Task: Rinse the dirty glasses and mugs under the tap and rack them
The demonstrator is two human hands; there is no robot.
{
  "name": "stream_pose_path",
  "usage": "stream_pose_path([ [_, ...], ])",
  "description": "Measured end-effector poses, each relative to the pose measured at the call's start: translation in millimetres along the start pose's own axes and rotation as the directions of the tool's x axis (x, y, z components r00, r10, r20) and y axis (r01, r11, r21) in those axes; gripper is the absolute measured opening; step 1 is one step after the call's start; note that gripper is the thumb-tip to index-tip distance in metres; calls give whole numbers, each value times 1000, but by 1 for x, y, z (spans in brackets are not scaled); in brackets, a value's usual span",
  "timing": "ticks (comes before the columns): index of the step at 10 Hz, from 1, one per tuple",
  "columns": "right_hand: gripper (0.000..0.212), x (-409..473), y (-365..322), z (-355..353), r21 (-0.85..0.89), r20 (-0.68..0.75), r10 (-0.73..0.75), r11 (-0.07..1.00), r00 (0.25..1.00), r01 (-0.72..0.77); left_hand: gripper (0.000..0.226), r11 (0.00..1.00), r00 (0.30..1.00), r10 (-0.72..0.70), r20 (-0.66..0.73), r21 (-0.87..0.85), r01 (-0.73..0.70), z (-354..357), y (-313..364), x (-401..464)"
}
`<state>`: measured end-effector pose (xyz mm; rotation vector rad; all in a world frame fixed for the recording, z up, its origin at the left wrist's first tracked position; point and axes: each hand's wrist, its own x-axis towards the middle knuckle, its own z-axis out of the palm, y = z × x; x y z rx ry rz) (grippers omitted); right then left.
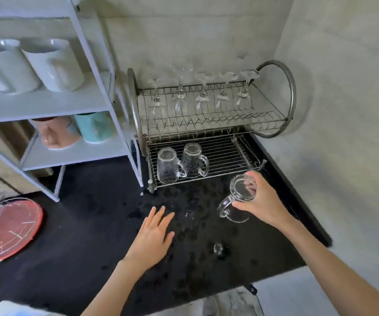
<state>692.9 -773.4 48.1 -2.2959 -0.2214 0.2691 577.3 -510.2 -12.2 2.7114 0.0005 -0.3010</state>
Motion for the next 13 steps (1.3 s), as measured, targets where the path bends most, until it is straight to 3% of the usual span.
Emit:
stream_pose_path([
  [2, 87, 108, 10, -21, 53, 123, -118, 992, 985, 112, 61, 981, 983, -181, 30, 82, 178, 2, 18, 77],
  [4, 85, 175, 24, -15, 81, 174, -142, 988, 974, 130, 64, 968, 978, -207, 7, 145, 204, 18, 26, 112],
  [6, 84, 212, 24, -9, 113, 210, -136, 987, 968, 114, 94, 940, 986, -142, -91, 300, 163, 37, 16, 129],
  [9, 88, 228, 33, 2, 83, 303, -110, 993, 946, 89, 100, 922, 979, -138, -149, 343, 182, 53, 8, 135],
  [11, 108, 220, 27, -5, 38, 351, -45, 999, 935, 34, 105, 914, 969, -201, -143, 329, 238, 57, 9, 136],
  [13, 83, 151, 1, -45, -150, 318, 36, 989, 947, 13, 96, 907, 950, -257, -179, 293, 301, 56, 17, 140],
])
